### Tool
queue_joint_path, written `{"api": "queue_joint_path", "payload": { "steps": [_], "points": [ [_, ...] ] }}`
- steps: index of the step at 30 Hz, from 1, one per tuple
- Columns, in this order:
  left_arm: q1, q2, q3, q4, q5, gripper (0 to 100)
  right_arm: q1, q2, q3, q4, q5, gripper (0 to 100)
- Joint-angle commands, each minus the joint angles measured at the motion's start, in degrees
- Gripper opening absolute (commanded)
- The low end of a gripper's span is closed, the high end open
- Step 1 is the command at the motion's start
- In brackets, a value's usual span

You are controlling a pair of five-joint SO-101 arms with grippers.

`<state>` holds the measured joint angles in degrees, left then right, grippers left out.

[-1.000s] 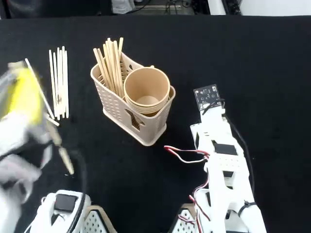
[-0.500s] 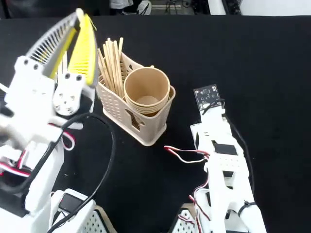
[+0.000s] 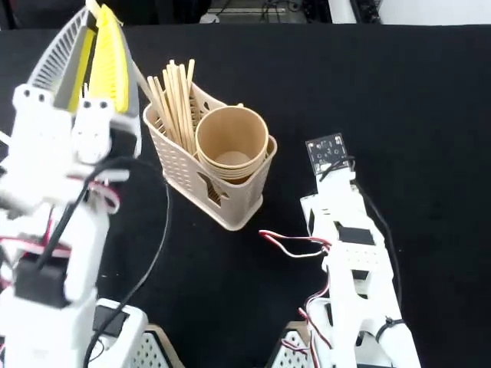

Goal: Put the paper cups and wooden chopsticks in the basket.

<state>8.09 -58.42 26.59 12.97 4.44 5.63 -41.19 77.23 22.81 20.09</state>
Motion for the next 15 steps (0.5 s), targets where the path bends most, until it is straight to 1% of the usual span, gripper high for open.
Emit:
{"api": "queue_joint_path", "payload": {
  "steps": [1,4,10,15],
  "points": [
    [-2.59,0.00,3.65,-3.60,3.08,3,-0.79,-1.01,-0.13,-0.97,0.35,1.3],
    [-2.77,0.00,6.90,-5.27,4.57,3,-0.79,-1.01,-0.13,-0.97,0.44,1.3],
    [-2.77,0.00,11.38,-9.49,4.48,3,-0.79,-1.01,-0.13,-0.97,0.44,1.3],
    [-2.86,0.00,12.70,-9.85,4.48,3,-0.79,-1.01,-0.13,-0.97,0.44,1.3]
  ]
}}
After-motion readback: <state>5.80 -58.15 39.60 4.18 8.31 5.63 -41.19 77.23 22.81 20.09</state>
